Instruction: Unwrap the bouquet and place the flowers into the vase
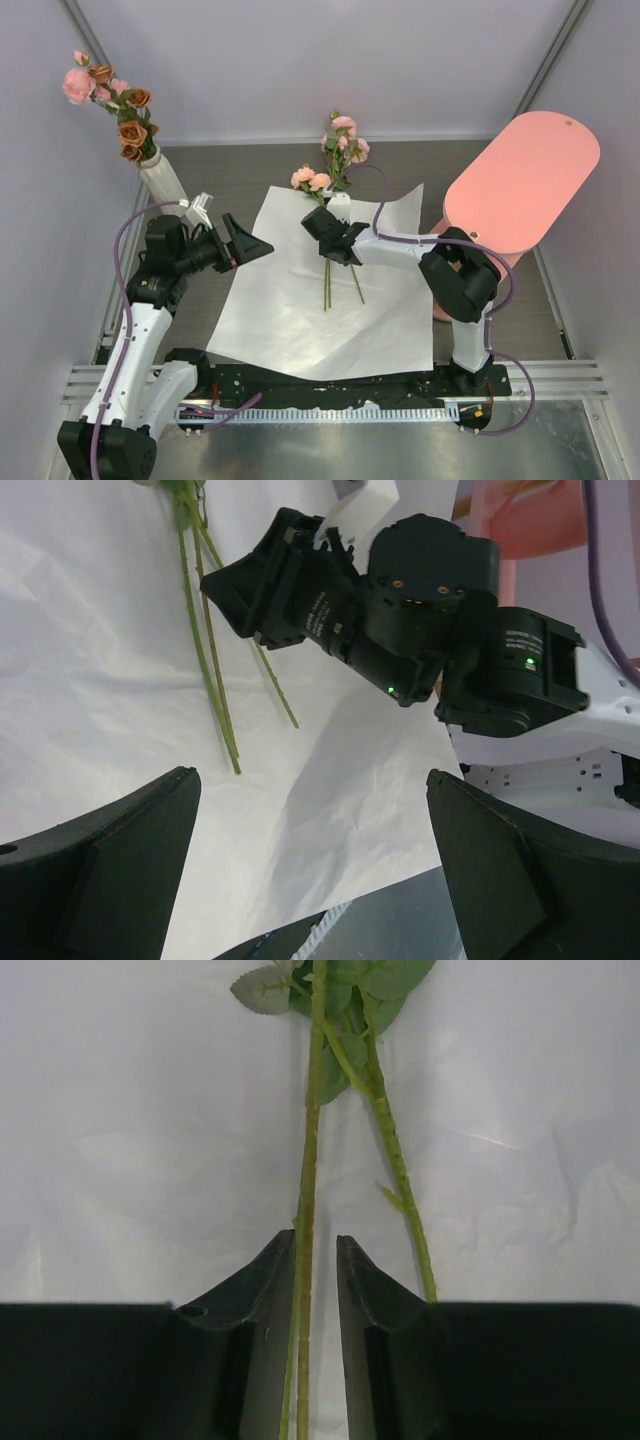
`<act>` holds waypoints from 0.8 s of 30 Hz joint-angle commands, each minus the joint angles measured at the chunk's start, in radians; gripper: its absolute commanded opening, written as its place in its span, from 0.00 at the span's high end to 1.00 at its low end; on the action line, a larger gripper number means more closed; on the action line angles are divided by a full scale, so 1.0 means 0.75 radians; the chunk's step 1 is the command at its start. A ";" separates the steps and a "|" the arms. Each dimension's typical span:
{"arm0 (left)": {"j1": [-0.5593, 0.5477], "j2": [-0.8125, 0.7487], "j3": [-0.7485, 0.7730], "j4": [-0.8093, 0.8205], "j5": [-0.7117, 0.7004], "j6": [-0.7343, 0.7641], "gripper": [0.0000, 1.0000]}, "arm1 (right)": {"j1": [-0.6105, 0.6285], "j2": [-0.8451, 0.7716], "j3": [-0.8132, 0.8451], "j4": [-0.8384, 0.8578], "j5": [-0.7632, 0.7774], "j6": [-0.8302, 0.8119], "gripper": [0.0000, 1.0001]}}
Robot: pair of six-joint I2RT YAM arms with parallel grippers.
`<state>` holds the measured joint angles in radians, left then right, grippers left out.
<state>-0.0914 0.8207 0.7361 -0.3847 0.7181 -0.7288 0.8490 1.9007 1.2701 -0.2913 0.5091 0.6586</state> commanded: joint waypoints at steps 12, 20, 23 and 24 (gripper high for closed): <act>-0.009 -0.043 0.004 -0.004 0.051 0.031 0.00 | -0.023 0.092 0.053 0.124 0.107 0.014 0.91; -0.009 -0.008 0.027 -0.023 0.012 -0.024 0.00 | -0.007 -0.208 0.033 0.094 0.198 -0.168 0.99; -0.011 0.004 0.027 0.010 0.010 -0.071 0.00 | 0.007 -0.382 -0.006 0.126 0.164 -0.307 0.99; -0.013 0.008 0.027 0.018 0.006 -0.081 0.00 | 0.009 -0.421 -0.030 0.137 0.132 -0.346 0.99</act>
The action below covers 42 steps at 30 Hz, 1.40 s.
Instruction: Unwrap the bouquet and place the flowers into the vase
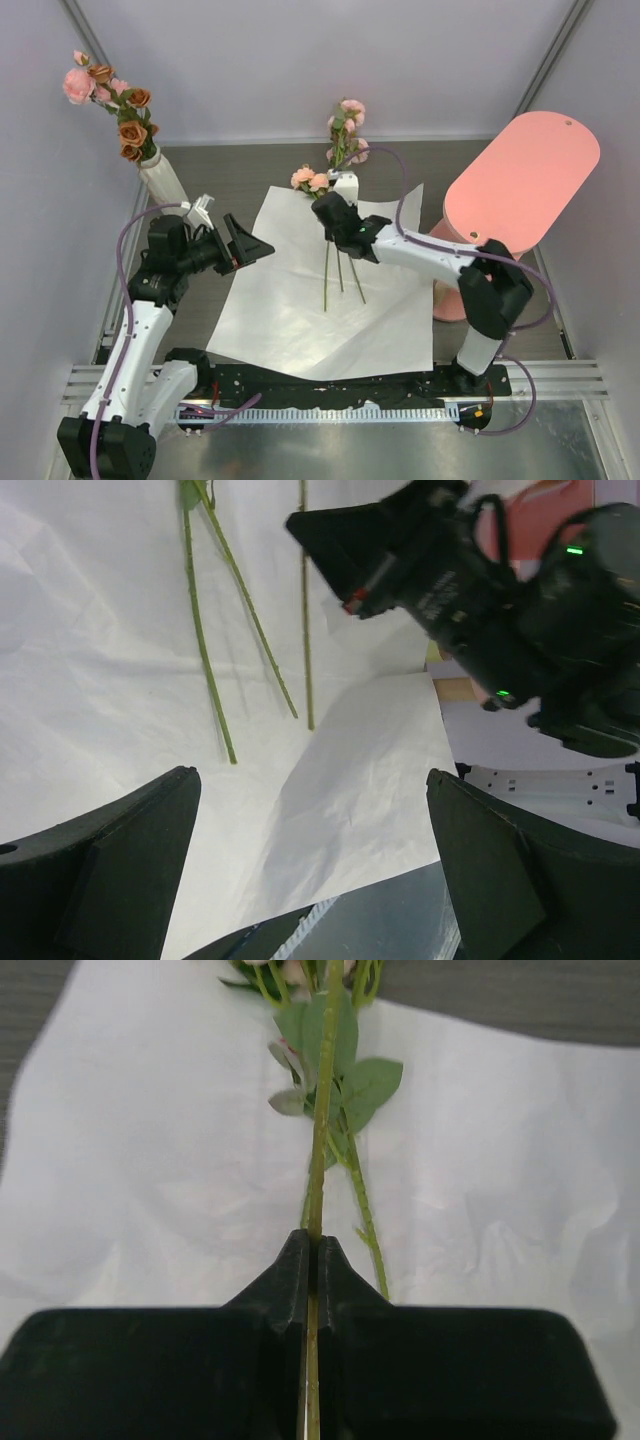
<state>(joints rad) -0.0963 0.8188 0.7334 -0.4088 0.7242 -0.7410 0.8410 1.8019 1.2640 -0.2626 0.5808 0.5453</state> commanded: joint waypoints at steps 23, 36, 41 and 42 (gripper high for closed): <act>-0.589 0.162 0.202 0.457 -0.673 -0.388 0.31 | 0.024 -1.138 -0.769 0.630 -1.147 -0.332 0.99; -0.608 0.201 0.223 0.516 -0.741 -0.487 0.38 | 0.024 -1.251 -0.824 0.632 -1.177 -0.349 0.99; -0.610 0.215 0.313 0.439 -0.798 -0.417 0.41 | 0.024 -1.271 -0.830 0.637 -1.194 -0.345 0.99; -0.610 0.215 0.345 0.418 -0.810 -0.403 0.43 | 0.024 -1.274 -0.830 0.635 -1.198 -0.345 0.99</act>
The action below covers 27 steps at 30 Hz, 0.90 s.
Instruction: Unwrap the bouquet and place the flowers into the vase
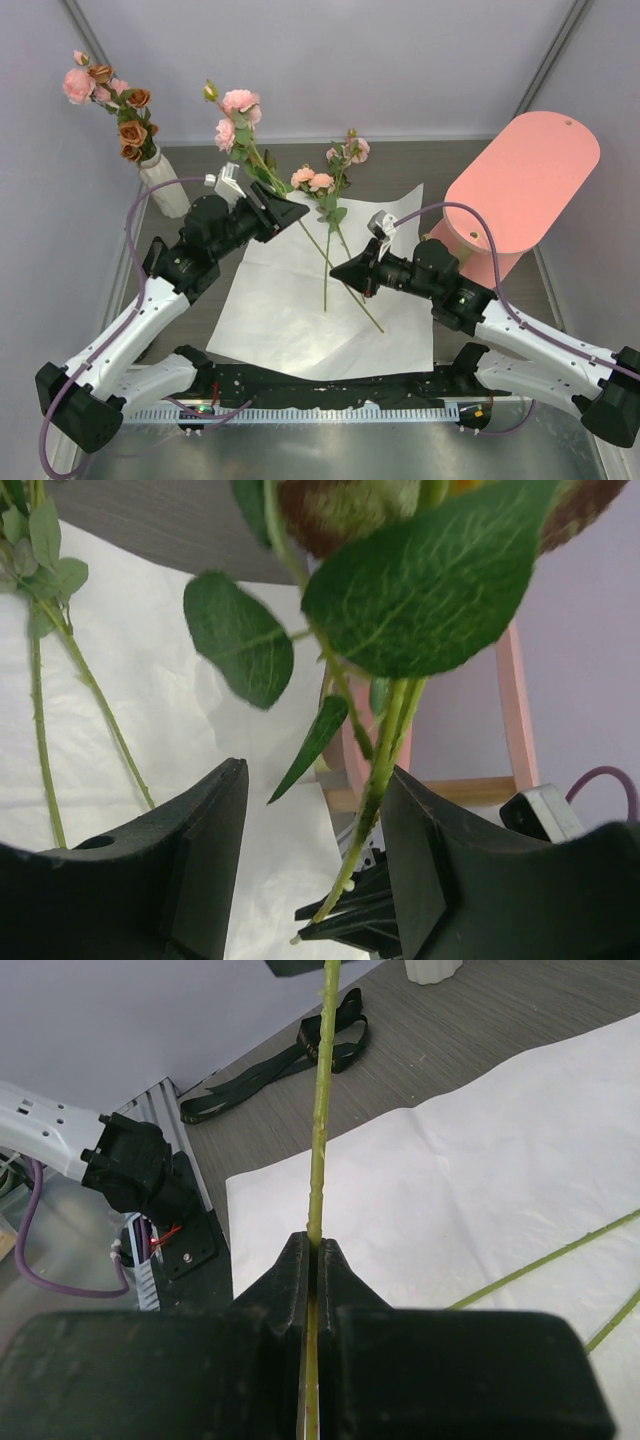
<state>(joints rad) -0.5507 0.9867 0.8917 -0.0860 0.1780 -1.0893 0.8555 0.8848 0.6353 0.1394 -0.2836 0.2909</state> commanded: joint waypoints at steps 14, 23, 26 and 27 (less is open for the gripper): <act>-0.004 0.010 0.416 -0.402 -0.269 0.380 1.00 | 0.015 0.068 0.098 -0.098 0.055 -0.044 0.59; -0.004 0.012 0.772 -0.932 -0.850 0.775 1.00 | 0.015 0.086 0.120 -0.172 0.194 -0.030 0.29; -0.004 0.028 0.840 -0.961 -1.075 0.873 1.00 | 0.015 0.078 0.112 -0.159 0.206 -0.032 0.28; -0.002 0.042 0.889 -0.961 -1.163 0.910 1.00 | 0.015 0.076 0.114 -0.167 0.208 -0.030 0.28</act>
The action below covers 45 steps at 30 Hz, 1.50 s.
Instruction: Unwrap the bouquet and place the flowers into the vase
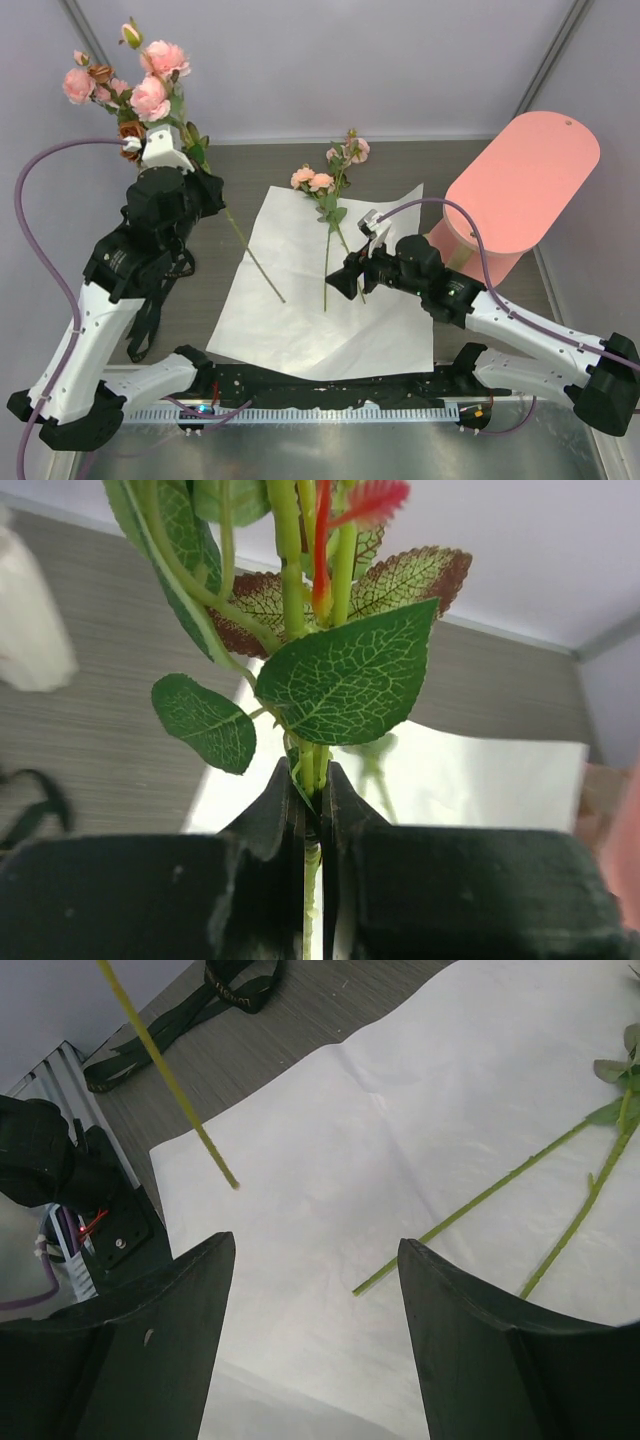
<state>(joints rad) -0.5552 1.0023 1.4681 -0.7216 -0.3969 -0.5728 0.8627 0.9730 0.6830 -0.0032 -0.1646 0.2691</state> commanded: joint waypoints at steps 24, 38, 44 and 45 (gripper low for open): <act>0.313 0.367 0.352 1.227 -0.665 1.066 1.00 | 0.005 -0.082 0.022 0.035 0.087 -0.034 0.28; 0.364 0.514 0.380 1.596 -0.618 1.367 1.00 | 0.005 -0.093 0.022 0.029 0.078 -0.032 0.28; 0.388 0.580 0.415 1.604 -0.602 1.388 1.00 | 0.005 -0.095 0.024 0.025 0.087 -0.036 0.28; 0.395 0.590 0.419 1.604 -0.604 1.390 1.00 | 0.005 -0.097 0.026 0.023 0.087 -0.036 0.28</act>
<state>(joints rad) -0.2779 1.4200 1.7355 0.4046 -0.8680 0.4503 0.8627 0.9264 0.6830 -0.0170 -0.1139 0.2596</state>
